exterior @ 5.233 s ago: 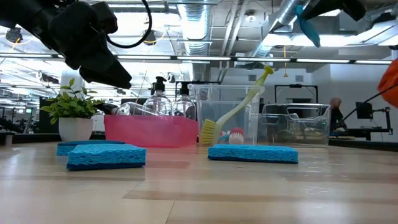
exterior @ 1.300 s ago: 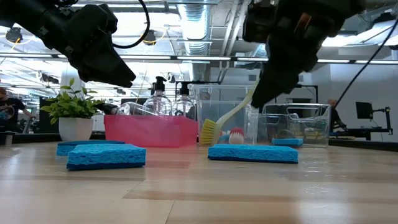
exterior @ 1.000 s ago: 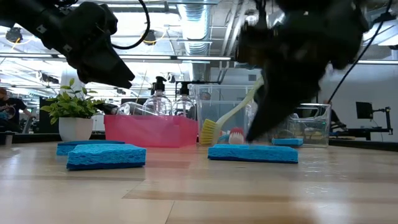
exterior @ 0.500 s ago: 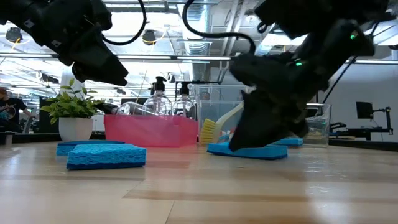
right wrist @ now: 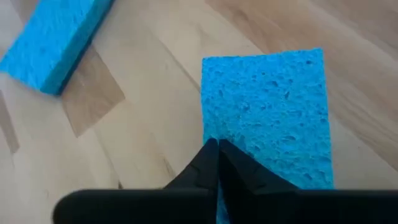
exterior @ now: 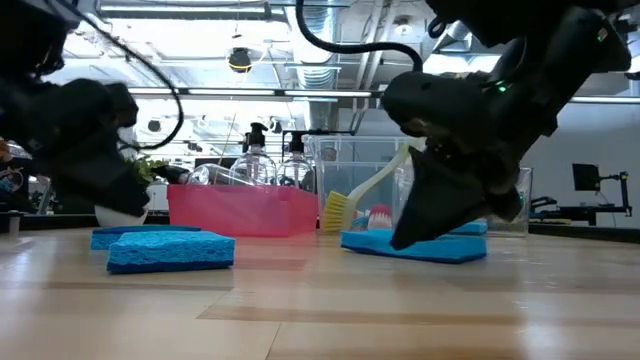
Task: Pick & Place Kitchen Sink Supplies
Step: Put the bottom right blue sponge wipe into the transparent bin
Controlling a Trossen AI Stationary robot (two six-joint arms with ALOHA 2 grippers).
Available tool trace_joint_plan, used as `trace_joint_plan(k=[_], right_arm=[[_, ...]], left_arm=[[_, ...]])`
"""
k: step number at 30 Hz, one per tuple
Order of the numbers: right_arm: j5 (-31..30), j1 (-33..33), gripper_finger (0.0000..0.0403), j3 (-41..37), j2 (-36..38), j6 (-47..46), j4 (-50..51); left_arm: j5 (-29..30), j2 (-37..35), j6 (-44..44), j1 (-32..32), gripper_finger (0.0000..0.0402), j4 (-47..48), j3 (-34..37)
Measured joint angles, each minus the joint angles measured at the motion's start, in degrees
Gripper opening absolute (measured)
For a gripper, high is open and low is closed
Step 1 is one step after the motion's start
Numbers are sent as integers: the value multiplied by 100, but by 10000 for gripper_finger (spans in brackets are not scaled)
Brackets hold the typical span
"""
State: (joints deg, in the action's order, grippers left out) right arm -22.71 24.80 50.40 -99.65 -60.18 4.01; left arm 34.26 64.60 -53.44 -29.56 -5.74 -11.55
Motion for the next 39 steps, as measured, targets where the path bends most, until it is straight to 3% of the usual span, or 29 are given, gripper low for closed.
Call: trace_joint_plan(k=[11,24,39], right_arm=[[-1131,184,0,-9,1614,809,322],[-2509,223,0,-1,3559,2036,306],[-4240,-76,0,10,5436,4740,333]], left_arm=[[40,0,-239,-317,199,-890,212],[44,0,-235,-315,199,-1295,210],[44,0,-417,-315,199,-2133,210]])
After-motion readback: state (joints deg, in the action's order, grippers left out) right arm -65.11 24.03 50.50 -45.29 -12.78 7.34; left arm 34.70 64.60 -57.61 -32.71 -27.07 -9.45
